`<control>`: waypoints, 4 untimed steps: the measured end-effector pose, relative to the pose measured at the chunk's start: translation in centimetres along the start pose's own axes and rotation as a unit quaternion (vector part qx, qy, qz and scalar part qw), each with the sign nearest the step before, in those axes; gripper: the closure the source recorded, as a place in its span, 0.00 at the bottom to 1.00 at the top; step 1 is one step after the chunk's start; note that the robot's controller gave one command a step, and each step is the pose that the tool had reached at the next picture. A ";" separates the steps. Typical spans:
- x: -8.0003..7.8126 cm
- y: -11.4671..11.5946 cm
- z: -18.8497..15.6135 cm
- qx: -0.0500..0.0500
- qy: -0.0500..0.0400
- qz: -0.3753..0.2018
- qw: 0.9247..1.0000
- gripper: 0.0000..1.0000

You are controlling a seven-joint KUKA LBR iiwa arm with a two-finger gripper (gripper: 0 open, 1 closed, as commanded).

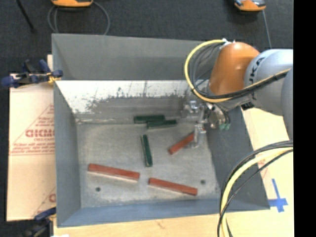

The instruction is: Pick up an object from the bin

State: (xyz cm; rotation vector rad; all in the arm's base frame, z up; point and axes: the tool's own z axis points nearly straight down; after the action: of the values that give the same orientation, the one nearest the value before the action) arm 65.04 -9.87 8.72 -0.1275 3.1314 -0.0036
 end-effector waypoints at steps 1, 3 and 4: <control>2.9 3.1 1.4 0.000 -0.001 -0.165 0.986 0.00; 2.9 3.1 1.5 0.000 -0.001 -0.165 0.986 0.00; 3.0 3.1 1.5 0.000 0.000 -0.166 0.986 1.00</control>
Offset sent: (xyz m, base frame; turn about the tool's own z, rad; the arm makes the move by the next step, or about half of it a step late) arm -0.0340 0.0302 -0.0172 -0.3343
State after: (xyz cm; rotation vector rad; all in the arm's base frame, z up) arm 61.84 -7.03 7.18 -0.6446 3.0665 -0.0056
